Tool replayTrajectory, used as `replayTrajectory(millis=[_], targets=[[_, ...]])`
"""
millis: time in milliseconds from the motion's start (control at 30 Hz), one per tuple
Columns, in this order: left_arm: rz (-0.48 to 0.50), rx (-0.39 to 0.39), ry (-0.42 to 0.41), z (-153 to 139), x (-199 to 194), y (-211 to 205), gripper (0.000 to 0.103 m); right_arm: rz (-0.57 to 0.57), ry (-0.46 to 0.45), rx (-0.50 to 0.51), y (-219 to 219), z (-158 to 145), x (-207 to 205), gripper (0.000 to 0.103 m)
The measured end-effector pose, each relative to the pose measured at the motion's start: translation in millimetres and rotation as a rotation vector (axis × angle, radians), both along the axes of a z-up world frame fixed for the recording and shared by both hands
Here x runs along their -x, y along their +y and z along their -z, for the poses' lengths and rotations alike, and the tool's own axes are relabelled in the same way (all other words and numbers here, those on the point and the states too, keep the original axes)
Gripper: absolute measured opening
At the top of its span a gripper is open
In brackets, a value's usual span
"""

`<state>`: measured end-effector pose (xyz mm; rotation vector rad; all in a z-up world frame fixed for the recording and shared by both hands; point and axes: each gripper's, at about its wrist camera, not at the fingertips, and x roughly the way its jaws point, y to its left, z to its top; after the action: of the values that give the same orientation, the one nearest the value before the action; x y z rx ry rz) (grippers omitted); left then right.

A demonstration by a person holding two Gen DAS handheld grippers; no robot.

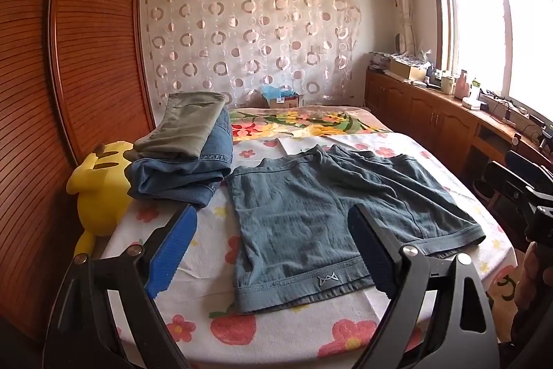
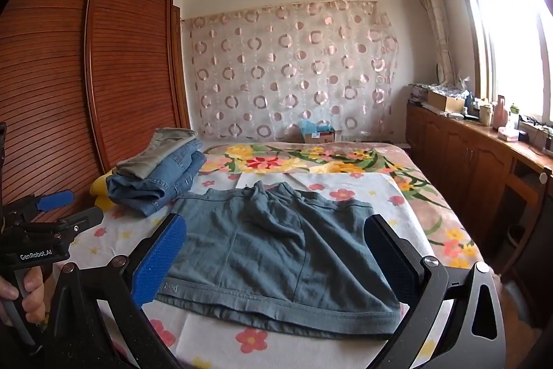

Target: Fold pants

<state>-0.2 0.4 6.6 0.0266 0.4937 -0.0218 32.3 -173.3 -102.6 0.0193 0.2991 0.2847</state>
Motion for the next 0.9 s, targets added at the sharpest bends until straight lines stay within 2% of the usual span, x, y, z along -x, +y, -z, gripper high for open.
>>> replayTrajectory(millis=[200,900], targets=[[0.001,0.006,-0.01,-8.1,8.5,0.5,0.09,0.0,0.002,-0.002,1.5,1.3,1.0,0.103],[0.0,0.004,-0.013,-6.5,9.0,-1.4,0.09,0.004,0.004,-0.005,1.2,1.3,3.2,0.103]])
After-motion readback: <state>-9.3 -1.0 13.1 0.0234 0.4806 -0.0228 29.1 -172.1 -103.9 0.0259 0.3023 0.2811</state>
